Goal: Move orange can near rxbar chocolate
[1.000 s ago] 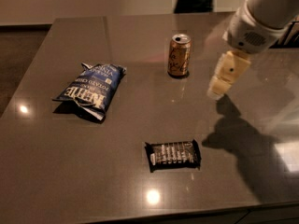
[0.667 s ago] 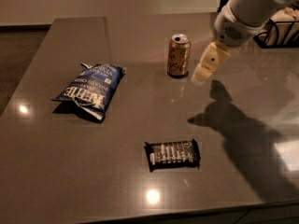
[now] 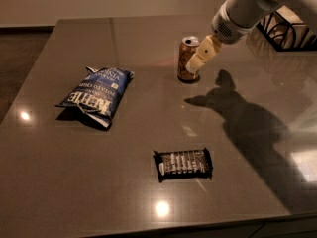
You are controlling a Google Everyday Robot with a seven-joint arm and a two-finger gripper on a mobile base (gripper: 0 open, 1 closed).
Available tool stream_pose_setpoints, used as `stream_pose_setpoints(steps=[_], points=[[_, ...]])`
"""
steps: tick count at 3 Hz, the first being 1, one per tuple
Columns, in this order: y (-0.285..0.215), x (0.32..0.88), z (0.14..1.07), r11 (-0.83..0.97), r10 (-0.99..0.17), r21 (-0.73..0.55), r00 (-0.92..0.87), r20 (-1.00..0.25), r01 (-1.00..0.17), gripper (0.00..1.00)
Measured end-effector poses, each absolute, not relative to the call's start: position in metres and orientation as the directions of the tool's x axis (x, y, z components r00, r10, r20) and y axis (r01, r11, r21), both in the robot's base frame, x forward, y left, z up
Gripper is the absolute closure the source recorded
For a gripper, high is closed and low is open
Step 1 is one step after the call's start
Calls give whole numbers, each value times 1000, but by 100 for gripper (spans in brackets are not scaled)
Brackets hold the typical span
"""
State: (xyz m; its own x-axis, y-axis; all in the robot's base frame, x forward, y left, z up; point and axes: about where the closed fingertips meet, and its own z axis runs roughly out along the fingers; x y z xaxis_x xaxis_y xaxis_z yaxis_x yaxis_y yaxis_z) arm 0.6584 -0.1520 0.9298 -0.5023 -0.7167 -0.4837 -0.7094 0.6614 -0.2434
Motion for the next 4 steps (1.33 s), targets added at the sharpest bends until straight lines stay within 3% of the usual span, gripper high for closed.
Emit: stream_pose_setpoints(steps=[2,3,4], points=[[-130,696,914,706,-638,-151,-529,-560,-692,0],[-120,700,913,700,-627,-120,-526,-575,-704,10],[-115,700,914,692,-623,-100,-522,-583,-715,33]])
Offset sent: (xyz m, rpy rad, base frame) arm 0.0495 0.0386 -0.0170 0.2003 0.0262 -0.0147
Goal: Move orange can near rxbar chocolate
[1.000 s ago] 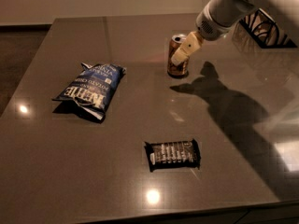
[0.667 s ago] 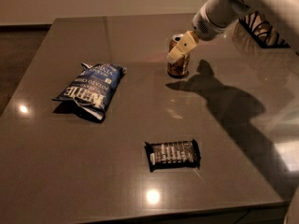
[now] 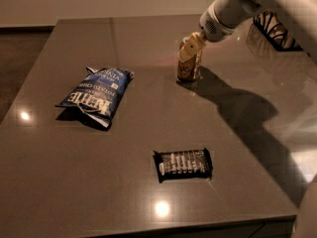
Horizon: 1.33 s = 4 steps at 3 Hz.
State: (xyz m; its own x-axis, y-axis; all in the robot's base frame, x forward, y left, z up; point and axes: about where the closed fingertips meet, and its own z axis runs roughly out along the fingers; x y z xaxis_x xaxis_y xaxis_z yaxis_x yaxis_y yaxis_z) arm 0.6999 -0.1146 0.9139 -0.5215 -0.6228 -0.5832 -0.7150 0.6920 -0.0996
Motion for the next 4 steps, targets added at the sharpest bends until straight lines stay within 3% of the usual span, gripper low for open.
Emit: stream_pose_setpoints(steps=[1,2,3,4], points=[[-111,697,915,678,-625,-84,-511,-590,-731,57],[-103,677,928,613,-652,-82,-444,-614,-786,88],[-100,644,942,530,-689,-98,-360,-629,-842,100],[-99,603,957,442,-725,-123,-273,-632,-889,100]])
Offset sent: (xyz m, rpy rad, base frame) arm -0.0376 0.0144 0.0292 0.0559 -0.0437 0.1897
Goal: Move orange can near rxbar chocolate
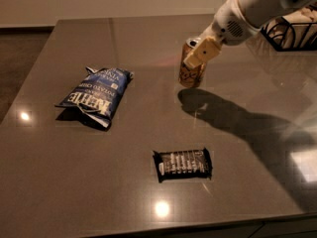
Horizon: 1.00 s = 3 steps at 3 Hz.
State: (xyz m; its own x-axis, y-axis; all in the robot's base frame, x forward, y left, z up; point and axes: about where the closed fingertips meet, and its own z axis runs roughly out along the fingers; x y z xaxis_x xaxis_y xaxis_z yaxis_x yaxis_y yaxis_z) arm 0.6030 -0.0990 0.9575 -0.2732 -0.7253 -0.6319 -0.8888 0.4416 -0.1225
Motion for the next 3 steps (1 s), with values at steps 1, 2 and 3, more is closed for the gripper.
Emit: stream_pose_setpoints(steps=[1,2,3], points=[[-89,546,965,278,-781,-156,-128,-612,-948,100],[-82,515,964,181,-805,-171,-46,-592,-969,100],[-74,490,951,105,-814,-150,2,-581,-983,100]])
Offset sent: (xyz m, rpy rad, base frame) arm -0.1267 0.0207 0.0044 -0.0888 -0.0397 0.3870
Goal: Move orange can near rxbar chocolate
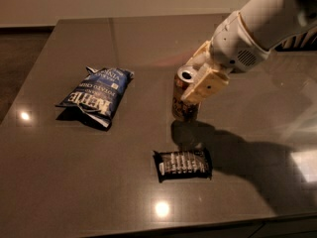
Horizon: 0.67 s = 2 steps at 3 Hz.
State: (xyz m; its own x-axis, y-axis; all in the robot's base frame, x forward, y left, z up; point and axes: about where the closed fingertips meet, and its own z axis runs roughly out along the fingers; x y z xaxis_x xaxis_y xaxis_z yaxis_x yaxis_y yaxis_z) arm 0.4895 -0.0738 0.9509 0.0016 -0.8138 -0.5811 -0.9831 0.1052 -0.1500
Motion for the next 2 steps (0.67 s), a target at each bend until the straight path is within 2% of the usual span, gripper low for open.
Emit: stream_pose_setpoints(steps=[2], points=[[-65,461,930,10,-828,-132,66,-557,-991,100]])
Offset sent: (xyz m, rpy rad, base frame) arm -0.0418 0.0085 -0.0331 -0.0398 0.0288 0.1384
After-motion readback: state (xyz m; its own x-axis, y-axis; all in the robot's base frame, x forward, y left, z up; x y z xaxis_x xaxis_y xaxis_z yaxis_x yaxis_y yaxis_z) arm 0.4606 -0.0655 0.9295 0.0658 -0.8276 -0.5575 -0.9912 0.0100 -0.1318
